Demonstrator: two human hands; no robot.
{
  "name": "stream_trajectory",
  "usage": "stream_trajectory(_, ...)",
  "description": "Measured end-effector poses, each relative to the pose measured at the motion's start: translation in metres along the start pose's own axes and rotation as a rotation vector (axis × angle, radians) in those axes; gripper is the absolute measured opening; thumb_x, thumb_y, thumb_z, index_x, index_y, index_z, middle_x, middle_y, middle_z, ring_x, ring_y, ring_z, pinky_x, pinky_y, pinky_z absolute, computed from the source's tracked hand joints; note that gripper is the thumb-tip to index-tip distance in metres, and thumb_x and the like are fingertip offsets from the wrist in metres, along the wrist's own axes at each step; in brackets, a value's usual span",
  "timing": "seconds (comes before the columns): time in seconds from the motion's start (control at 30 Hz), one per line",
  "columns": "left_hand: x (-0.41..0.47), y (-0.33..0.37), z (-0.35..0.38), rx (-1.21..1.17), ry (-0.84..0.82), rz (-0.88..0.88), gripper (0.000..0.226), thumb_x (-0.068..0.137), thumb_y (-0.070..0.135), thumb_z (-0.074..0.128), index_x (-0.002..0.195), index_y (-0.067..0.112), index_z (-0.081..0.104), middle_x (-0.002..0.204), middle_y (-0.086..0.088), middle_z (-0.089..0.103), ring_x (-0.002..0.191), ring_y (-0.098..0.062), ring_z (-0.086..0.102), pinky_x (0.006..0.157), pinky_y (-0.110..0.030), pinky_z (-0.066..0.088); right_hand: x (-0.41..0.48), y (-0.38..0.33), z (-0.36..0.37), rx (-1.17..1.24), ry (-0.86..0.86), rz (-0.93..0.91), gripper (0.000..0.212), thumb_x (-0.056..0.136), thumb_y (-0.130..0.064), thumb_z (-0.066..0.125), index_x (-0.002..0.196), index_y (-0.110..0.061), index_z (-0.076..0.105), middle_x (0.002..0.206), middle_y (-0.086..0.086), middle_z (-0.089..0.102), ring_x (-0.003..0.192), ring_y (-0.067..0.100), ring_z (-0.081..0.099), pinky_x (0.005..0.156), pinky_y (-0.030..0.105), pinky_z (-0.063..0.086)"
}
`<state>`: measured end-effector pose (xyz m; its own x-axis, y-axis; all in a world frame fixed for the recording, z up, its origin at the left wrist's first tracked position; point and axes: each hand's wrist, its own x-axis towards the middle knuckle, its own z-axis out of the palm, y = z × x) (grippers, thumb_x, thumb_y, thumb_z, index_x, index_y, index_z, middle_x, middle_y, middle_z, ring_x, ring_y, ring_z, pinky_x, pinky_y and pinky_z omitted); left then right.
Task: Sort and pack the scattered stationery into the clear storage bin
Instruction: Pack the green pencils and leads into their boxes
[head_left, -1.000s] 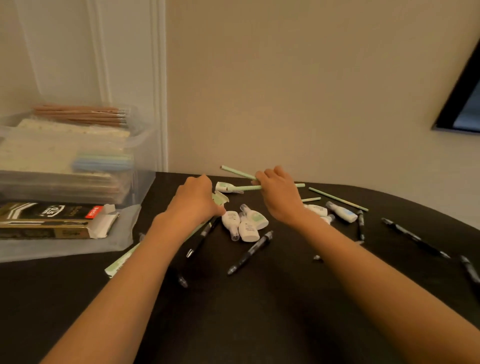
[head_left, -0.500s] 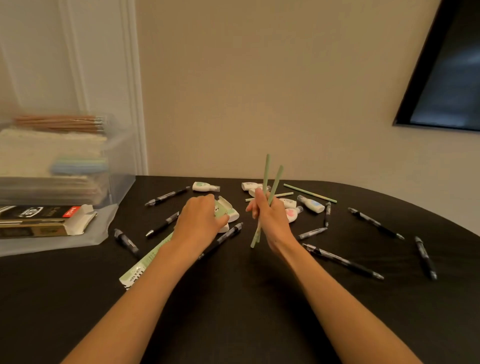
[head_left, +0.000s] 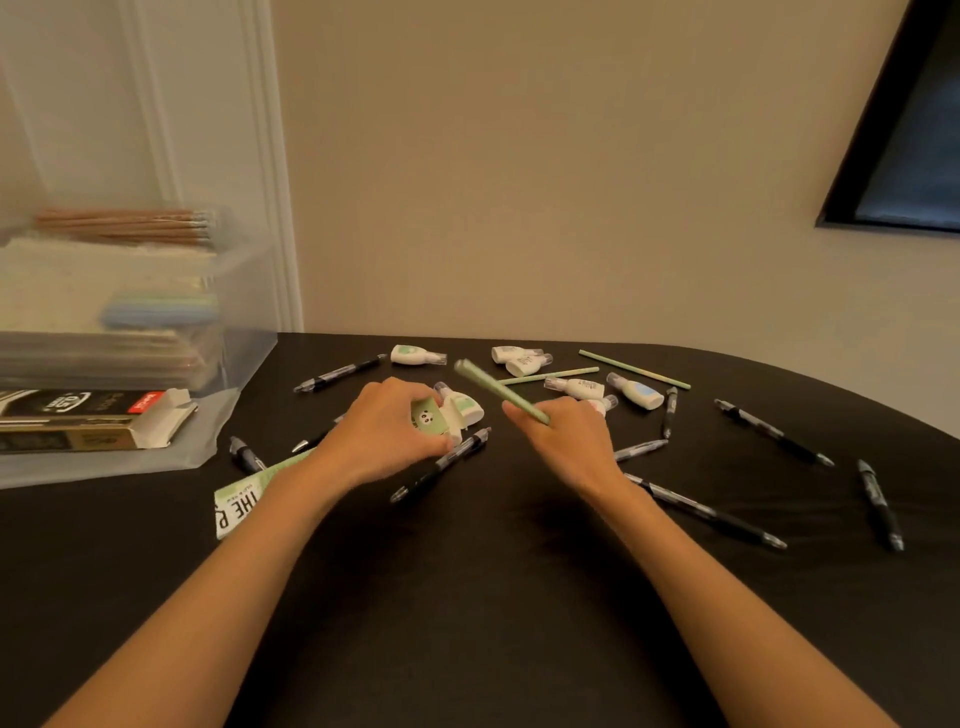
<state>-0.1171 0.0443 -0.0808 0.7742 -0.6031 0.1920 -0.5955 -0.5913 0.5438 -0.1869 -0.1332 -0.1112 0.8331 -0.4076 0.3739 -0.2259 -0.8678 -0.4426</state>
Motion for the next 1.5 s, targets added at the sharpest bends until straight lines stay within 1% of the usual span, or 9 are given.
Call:
stream_trajectory(0.27,-0.007,-0.004,-0.016,-0.209,-0.178,0.067,0.04,0.079,0.019,0.071,0.118,0.023,0.062,0.116,0.005,0.055,0.105,-0.01,0.046,0.074,-0.017,0.036,-0.002,0.005,-0.002,-0.293,-0.12,-0.1,0.045,0.098,-0.042,0.034,0.09,-0.01,0.065,0.074,0.002,0.052,0.072,0.017,0.048,0.073,0.034,0.044)
stream_trajectory(0.53,-0.008,-0.007,-0.014,-0.202,-0.306,0.081,0.048,0.08,0.018,0.07,0.126,0.021,0.056,0.137,0.001,0.047,0.107,-0.004,0.037,0.09,-0.023,0.026,-0.004,0.003,-0.001,-0.349,-0.114,-0.178,0.035,0.1,-0.034,0.038,0.089,-0.012,0.062,0.079,0.004,0.053,0.074,0.018,0.048,0.075,0.034,0.042)
stream_trajectory(0.77,-0.006,-0.005,-0.008,-0.11,-0.296,0.101,0.052,0.079,0.022,0.072,0.128,0.018,0.056,0.126,0.002,0.052,0.095,-0.004,0.044,0.076,-0.018,0.033,-0.009,-0.012,-0.007,-0.581,-0.005,-0.28,0.029,0.101,-0.029,0.036,0.102,-0.011,0.059,0.097,0.007,0.063,0.091,0.023,0.057,0.077,0.03,0.036)
stream_trajectory(0.93,-0.004,0.0,0.005,0.03,-0.23,0.088,0.05,0.075,0.029,0.075,0.121,0.016,0.061,0.112,0.0,0.055,0.099,-0.014,0.052,0.082,-0.028,0.041,-0.018,-0.043,0.001,-0.646,-0.081,-0.4,0.018,0.095,-0.015,0.048,0.112,-0.01,0.052,0.111,0.008,0.058,0.104,0.024,0.053,0.084,0.031,0.036)
stream_trajectory(1.03,-0.003,0.001,0.009,0.093,-0.205,0.07,0.048,0.075,0.033,0.074,0.117,0.013,0.062,0.108,-0.001,0.055,0.097,-0.016,0.053,0.083,-0.03,0.044,-0.015,-0.042,0.006,-0.551,-0.071,-0.362,0.034,0.09,-0.01,0.052,0.123,-0.01,0.041,0.123,0.009,0.049,0.113,0.025,0.045,0.092,0.032,0.033)
stream_trajectory(1.2,0.0,0.001,0.013,0.19,-0.181,0.038,0.045,0.078,0.035,0.071,0.115,0.01,0.061,0.109,-0.006,0.054,0.099,-0.019,0.053,0.083,-0.034,0.045,-0.012,-0.01,0.002,-0.38,-0.042,0.042,0.036,0.092,-0.017,0.052,0.125,-0.009,0.04,0.126,0.012,0.047,0.115,0.029,0.046,0.096,0.037,0.036)
stream_trajectory(1.3,0.003,0.003,0.017,0.213,-0.156,0.022,0.047,0.079,0.037,0.07,0.116,0.009,0.061,0.106,-0.005,0.054,0.096,-0.019,0.052,0.082,-0.034,0.045,-0.014,-0.012,0.005,0.02,-0.148,0.207,0.032,0.093,-0.012,0.05,0.124,-0.008,0.044,0.123,0.015,0.053,0.109,0.028,0.054,0.09,0.036,0.044)
stream_trajectory(1.4,0.005,0.006,0.021,0.199,-0.136,0.026,0.047,0.081,0.034,0.068,0.119,0.008,0.058,0.105,-0.005,0.054,0.091,-0.017,0.051,0.074,-0.029,0.042,-0.015,-0.028,0.009,0.361,-0.326,0.224,0.052,0.092,0.001,0.043,0.141,-0.013,0.031,0.138,0.011,0.045,0.121,0.024,0.048,0.095,0.031,0.04)
stream_trajectory(1.5,0.009,0.011,0.028,0.18,-0.094,0.038,0.047,0.083,0.033,0.065,0.123,0.01,0.054,0.116,-0.009,0.056,0.103,-0.022,0.052,0.081,-0.031,0.043,-0.018,-0.037,0.008,0.679,-0.61,0.201,0.076,0.081,0.018,0.033,0.148,-0.015,0.017,0.146,0.011,0.036,0.131,0.026,0.038,0.11,0.042,0.032)
